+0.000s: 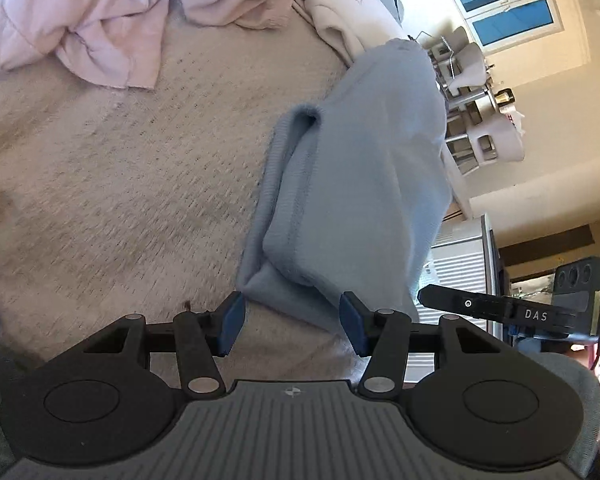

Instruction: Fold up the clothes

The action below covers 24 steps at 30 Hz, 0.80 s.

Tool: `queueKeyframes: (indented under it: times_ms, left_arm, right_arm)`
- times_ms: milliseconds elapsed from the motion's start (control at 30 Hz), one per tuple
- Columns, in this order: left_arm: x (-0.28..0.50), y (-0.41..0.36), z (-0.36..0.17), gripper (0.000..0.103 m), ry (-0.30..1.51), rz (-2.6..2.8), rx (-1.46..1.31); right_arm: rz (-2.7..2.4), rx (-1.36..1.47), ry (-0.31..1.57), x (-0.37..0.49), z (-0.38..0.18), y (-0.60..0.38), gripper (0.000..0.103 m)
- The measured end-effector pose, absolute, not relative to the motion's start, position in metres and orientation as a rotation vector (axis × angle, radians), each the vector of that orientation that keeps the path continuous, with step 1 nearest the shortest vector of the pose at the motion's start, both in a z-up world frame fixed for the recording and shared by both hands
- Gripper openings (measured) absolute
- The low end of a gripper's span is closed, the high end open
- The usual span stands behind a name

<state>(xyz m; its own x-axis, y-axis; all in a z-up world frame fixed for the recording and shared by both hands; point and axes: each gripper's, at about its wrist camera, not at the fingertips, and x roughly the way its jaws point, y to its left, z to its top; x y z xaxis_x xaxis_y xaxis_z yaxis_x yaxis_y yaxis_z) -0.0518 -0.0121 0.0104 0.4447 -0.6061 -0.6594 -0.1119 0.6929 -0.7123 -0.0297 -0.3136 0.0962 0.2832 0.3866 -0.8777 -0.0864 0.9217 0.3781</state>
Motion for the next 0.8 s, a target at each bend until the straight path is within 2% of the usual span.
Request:
queueKeyframes:
  times_ms: [67, 133, 167, 233, 367, 400, 467, 500, 533, 633, 700, 800]
  left_arm:
    - [-0.047, -0.016, 0.006, 0.051, 1.083, -0.357, -0.757]
    - [-0.047, -0.015, 0.005, 0.051, 1.075, -0.361, -0.766]
    - [-0.047, -0.014, 0.005, 0.050, 1.072, -0.363, -0.772]
    - [-0.048, -0.013, 0.004, 0.039, 1.065, -0.357, -0.787]
    - [-0.050, -0.009, 0.007, 0.009, 1.046, -0.342, -0.807]
    - [-0.050, -0.007, 0.009, 0.008, 1.035, -0.343, -0.822]
    - [-0.049, -0.003, 0.014, 0.007, 1.009, -0.362, -0.856]
    - [-0.049, -0.001, 0.019, 0.007, 0.989, -0.373, -0.858]
    - [-0.047, 0.001, 0.023, 0.006, 0.971, -0.383, -0.862]
    - [-0.042, 0.012, 0.042, 0.004, 0.906, -0.404, -0.867]
    - [-0.039, 0.021, 0.059, 0.000, 0.853, -0.409, -0.851]
    - [-0.040, 0.048, 0.085, 0.000, 0.767, -0.415, -0.835]
  right_arm:
    - [0.315, 0.310, 1.244, -0.027, 0.091, -0.316, 0.062]
    - [0.288, 0.319, 1.220, -0.025, 0.087, -0.321, 0.074]
    - [0.272, 0.317, 1.212, -0.025, 0.085, -0.324, 0.075]
    - [0.271, 0.333, 1.215, -0.023, 0.077, -0.329, 0.075]
    - [0.281, 0.366, 1.211, -0.021, 0.063, -0.331, 0.077]
    - [0.281, 0.367, 1.204, -0.022, 0.063, -0.330, 0.076]
    - [0.287, 0.391, 1.194, -0.025, 0.064, -0.331, 0.061]
    - [0.299, 0.412, 1.196, -0.026, 0.065, -0.331, 0.040]
    - [0.308, 0.432, 1.200, -0.026, 0.067, -0.330, 0.031]
    - [0.338, 0.452, 1.208, -0.025, 0.074, -0.326, 0.026]
    - [0.391, 0.453, 1.195, -0.024, 0.083, -0.320, 0.025]
    - [0.463, 0.397, 1.197, -0.017, 0.094, -0.303, 0.025]
